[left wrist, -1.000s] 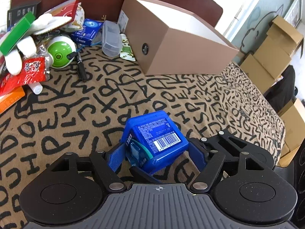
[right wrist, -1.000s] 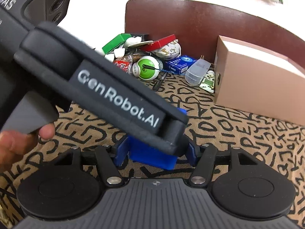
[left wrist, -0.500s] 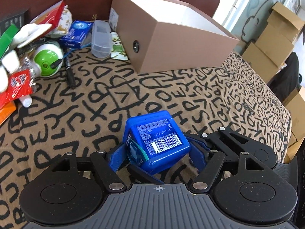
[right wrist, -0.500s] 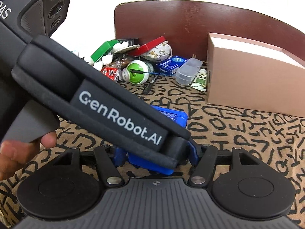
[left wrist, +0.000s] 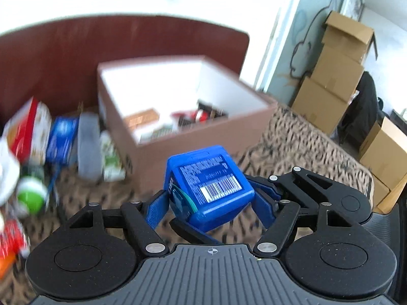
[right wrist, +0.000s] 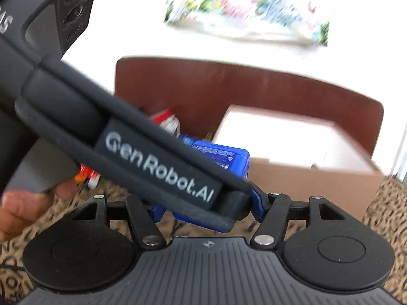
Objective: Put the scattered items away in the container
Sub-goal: 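Lift and carry the blue cube box with both grippers into the brown box, then open both grippers to drop the blue cube box into the box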
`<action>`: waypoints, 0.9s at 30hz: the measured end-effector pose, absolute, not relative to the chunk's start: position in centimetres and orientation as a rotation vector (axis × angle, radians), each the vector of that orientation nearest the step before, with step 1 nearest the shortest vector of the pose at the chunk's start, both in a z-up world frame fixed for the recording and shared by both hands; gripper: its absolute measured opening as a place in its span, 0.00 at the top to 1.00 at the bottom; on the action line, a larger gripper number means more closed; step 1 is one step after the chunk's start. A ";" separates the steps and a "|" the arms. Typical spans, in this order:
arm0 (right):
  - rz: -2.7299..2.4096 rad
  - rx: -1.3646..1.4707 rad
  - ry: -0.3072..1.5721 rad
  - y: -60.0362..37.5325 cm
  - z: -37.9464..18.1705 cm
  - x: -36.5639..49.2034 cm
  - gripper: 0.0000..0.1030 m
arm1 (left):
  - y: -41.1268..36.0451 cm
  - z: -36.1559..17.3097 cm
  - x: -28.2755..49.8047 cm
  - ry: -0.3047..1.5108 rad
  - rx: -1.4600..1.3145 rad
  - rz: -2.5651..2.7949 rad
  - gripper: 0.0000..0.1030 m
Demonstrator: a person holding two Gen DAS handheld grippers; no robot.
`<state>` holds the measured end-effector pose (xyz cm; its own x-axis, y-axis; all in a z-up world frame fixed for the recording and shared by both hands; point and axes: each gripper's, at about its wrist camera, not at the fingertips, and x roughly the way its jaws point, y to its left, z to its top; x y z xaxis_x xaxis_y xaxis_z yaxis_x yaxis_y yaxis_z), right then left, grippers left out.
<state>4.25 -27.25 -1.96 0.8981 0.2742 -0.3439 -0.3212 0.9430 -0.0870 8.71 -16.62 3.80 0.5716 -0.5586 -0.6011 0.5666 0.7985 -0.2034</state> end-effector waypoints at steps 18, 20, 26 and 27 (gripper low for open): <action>0.290 -0.351 0.383 -32.7 3.7 21.4 0.34 | -23.7 7.2 27.1 0.773 -0.161 -0.708 0.24; 0.297 -0.418 0.419 -33.0 2.5 23.0 0.34 | -24.3 5.8 29.1 0.817 -0.175 -0.701 0.24; 0.319 -0.531 0.540 -33.5 -0.5 27.7 0.35 | -26.0 1.8 34.4 0.930 -0.211 -0.693 0.25; 0.323 -0.529 0.560 -33.7 -0.8 28.5 0.35 | -26.2 1.2 35.1 0.946 -0.218 -0.690 0.25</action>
